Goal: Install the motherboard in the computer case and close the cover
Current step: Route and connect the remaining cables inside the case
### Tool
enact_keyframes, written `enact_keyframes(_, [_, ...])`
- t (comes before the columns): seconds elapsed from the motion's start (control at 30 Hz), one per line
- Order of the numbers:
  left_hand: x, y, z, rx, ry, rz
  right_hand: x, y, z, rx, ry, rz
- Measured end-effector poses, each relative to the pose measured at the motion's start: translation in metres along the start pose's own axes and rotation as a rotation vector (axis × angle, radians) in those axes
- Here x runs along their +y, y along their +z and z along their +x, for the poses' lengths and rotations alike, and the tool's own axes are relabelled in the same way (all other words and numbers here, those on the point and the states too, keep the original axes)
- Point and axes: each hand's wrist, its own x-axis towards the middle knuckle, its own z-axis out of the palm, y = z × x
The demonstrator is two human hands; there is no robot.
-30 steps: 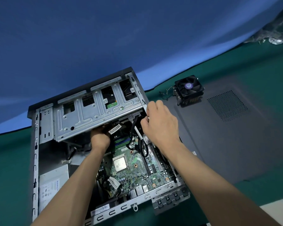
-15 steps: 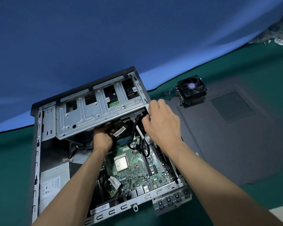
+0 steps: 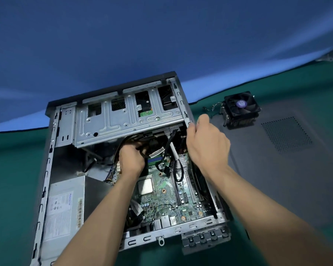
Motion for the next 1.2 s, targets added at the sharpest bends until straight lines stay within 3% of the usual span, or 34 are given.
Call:
enact_keyframes(0.13, [-0.006,0.001,-0.005,0.004,0.095,0.039,-0.001,0.0,0.002,0.002,0.005,-0.027])
enact_keyframes(0.3, [-0.006,-0.005,-0.009,0.137,0.144,-0.057,-0.001,-0.001,0.003,-0.012,0.022,-0.031])
enact_keyframes(0.5, [0.002,-0.001,0.002,0.151,-0.047,-0.005,-0.002,-0.005,0.002,-0.028,0.043,-0.035])
enact_keyframes(0.8, [0.002,-0.002,0.004,0.156,-0.102,-0.03,-0.005,-0.004,0.005,-0.044,0.074,-0.029])
enact_keyframes(1.03, [-0.001,0.004,-0.007,0.074,0.198,0.112,-0.005,-0.004,0.005,-0.045,0.075,-0.014])
enact_keyframes(1.2, [-0.001,0.003,-0.004,0.16,0.042,-0.031,-0.004,-0.003,0.006,-0.05,0.074,-0.011])
